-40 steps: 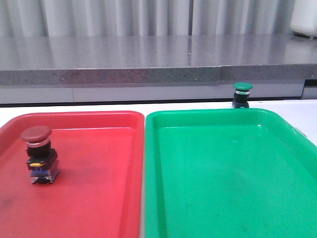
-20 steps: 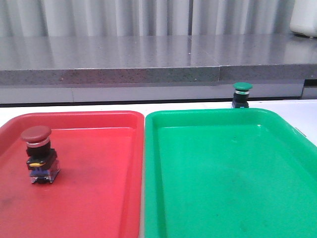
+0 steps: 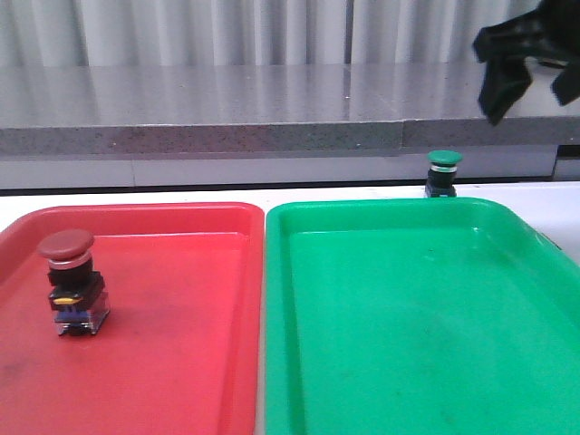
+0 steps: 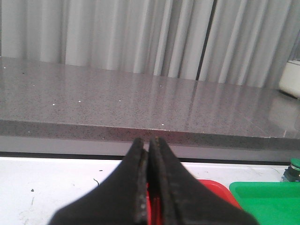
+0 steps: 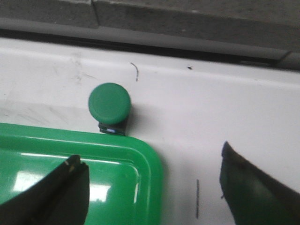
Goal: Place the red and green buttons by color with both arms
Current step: 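Lower the right gripper onto the green-capped button and close it, then lift the green button with the right gripper and lower it into the green tray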
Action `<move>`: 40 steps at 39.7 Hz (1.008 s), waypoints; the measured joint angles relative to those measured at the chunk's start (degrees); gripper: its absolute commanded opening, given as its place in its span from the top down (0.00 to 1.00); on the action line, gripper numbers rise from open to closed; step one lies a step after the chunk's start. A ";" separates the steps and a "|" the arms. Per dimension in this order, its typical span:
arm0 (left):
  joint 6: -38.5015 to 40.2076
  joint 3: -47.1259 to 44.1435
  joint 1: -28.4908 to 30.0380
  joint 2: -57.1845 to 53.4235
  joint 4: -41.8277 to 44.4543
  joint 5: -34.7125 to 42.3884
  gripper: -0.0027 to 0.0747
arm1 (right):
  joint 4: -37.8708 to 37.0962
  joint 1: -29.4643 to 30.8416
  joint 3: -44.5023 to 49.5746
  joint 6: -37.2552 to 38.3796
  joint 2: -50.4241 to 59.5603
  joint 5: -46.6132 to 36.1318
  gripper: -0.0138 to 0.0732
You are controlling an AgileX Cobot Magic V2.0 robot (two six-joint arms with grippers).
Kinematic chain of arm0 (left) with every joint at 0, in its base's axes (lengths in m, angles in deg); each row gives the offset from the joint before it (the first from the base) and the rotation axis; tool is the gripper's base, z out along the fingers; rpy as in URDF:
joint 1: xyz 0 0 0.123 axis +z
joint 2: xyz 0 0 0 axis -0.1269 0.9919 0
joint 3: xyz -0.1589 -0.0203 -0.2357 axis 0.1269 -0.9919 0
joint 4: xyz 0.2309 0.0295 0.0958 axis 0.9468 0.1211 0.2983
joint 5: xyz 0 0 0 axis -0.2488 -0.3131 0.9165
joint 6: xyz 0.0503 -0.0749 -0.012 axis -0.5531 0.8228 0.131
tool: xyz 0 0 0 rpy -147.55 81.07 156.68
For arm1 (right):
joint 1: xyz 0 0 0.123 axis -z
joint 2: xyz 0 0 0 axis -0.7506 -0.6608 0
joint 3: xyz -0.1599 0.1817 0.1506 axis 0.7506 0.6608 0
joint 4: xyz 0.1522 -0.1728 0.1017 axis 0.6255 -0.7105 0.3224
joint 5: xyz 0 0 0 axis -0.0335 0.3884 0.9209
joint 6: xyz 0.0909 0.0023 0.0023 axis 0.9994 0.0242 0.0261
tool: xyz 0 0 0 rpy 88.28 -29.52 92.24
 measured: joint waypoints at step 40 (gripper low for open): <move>0.00 0.00 0.00 0.00 0.00 0.00 0.99 | 0.55 -2.74 -27.35 11.24 -27.73 14.09 0.58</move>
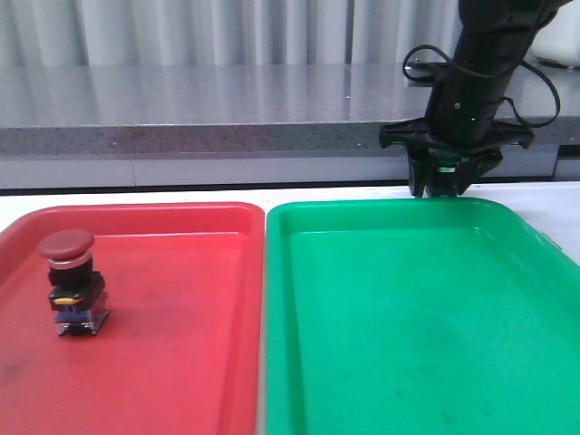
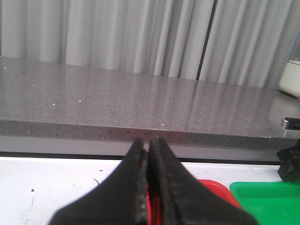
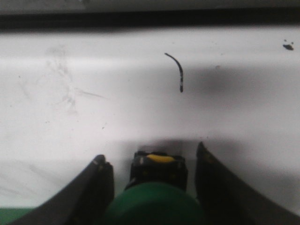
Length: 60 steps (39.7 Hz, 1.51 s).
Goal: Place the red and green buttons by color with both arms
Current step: 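Lift the green button with the right gripper and lower it into the green tray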
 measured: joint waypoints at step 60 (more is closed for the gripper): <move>0.00 0.00 0.00 0.00 0.00 0.00 0.99 | 3.74 -15.59 41.36 1.56 32.81 -9.54 0.72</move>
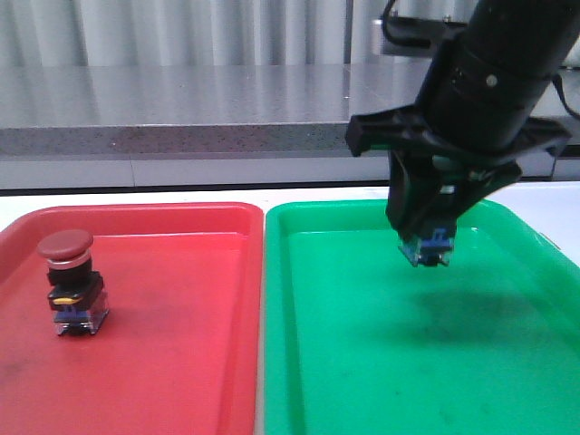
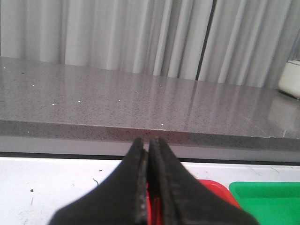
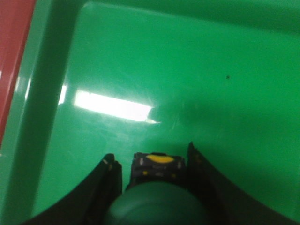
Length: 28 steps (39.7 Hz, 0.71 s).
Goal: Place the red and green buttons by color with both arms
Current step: 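Lift the green button with the right gripper and lower it into the green tray, then open the right gripper and raise it away from the button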
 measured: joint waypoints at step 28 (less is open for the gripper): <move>0.00 0.00 0.00 0.00 0.00 0.03 0.99 | 2.00 -0.09 5.71 3.76 -3.37 -4.97 0.30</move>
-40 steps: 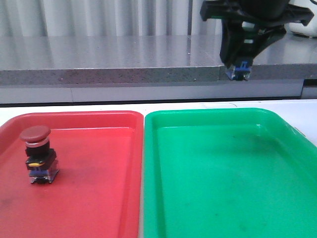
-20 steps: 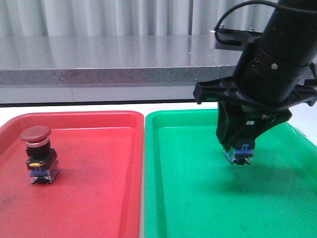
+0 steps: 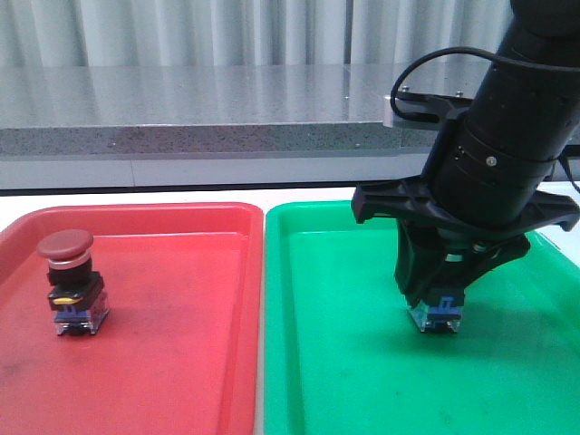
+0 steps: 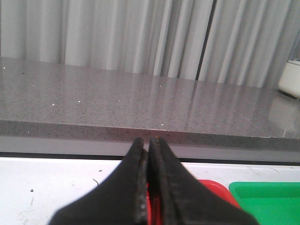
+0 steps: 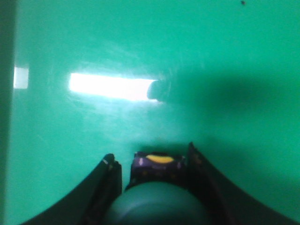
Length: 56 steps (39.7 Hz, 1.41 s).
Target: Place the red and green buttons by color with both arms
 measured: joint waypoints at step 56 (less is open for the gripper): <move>0.00 0.00 0.00 0.00 0.00 0.10 0.99 | -19.05 14.46 22.59 0.22 63.08 -0.53 0.98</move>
